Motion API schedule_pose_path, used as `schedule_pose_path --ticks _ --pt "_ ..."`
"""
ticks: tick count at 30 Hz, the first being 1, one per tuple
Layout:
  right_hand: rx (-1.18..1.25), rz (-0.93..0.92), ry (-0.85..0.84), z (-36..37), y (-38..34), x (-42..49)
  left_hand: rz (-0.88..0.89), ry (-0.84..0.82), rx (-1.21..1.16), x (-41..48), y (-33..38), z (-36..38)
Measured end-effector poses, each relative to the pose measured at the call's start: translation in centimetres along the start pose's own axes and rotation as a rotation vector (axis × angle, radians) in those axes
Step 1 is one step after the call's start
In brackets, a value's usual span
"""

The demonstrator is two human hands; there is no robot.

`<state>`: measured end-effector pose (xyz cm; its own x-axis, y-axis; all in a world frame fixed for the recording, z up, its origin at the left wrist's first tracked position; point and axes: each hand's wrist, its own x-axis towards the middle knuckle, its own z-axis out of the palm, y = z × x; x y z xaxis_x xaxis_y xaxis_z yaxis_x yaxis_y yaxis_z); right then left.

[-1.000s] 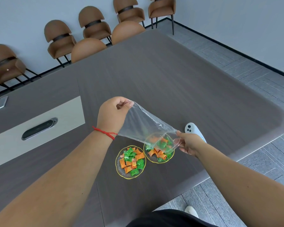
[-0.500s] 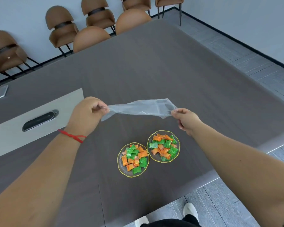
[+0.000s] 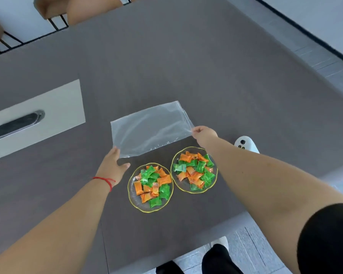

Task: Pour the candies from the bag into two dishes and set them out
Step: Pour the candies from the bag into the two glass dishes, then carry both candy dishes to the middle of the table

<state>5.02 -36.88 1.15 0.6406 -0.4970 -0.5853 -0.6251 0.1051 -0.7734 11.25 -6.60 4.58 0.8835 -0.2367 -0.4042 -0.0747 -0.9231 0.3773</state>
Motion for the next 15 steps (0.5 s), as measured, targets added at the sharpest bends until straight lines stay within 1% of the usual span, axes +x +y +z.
schedule_pose_path --ticks 1,2,3,4,5,6,8,10,11,13,15 --pt "-0.196 -0.004 -0.012 0.3 0.0 -0.7 -0.027 -0.045 0.023 0.1 -0.4 0.9" --pt "-0.526 -0.134 -0.049 0.7 0.6 -0.6 -0.054 -0.073 0.033 0.1 -0.9 1.8" --pt "-0.591 -0.155 -0.079 0.8 0.9 -0.5 -0.087 -0.082 0.019 -0.2 -1.1 2.4" --pt "-0.399 -0.053 -0.113 1.0 1.0 0.2 -0.117 -0.060 -0.014 -0.4 -1.4 3.0" --pt "-0.239 -0.015 -0.128 0.9 1.1 0.9 -0.160 -0.022 -0.053 -0.7 -1.5 3.5" --pt "-0.214 -0.045 -0.078 1.0 1.7 1.3 -0.217 0.026 -0.082 -1.1 -1.6 3.9" --pt "-0.432 -0.075 -0.064 0.9 1.7 1.0 -0.335 0.089 -0.180 -2.1 -2.0 4.7" --pt "-0.638 -0.073 -0.046 0.3 2.6 0.6 -0.424 0.037 -0.242 -2.4 -2.9 5.5" --pt "-0.702 -0.088 -0.056 -0.2 2.9 0.2 -0.448 -0.007 -0.261 -2.1 -3.8 6.2" --pt "-0.823 -0.094 -0.120 -1.1 3.6 -0.2 -0.481 -0.058 -0.282 -1.3 -5.3 7.5" --pt "-0.938 -0.114 -0.178 -1.8 4.5 -0.4 -0.501 -0.074 -0.321 -1.2 -5.8 8.7"
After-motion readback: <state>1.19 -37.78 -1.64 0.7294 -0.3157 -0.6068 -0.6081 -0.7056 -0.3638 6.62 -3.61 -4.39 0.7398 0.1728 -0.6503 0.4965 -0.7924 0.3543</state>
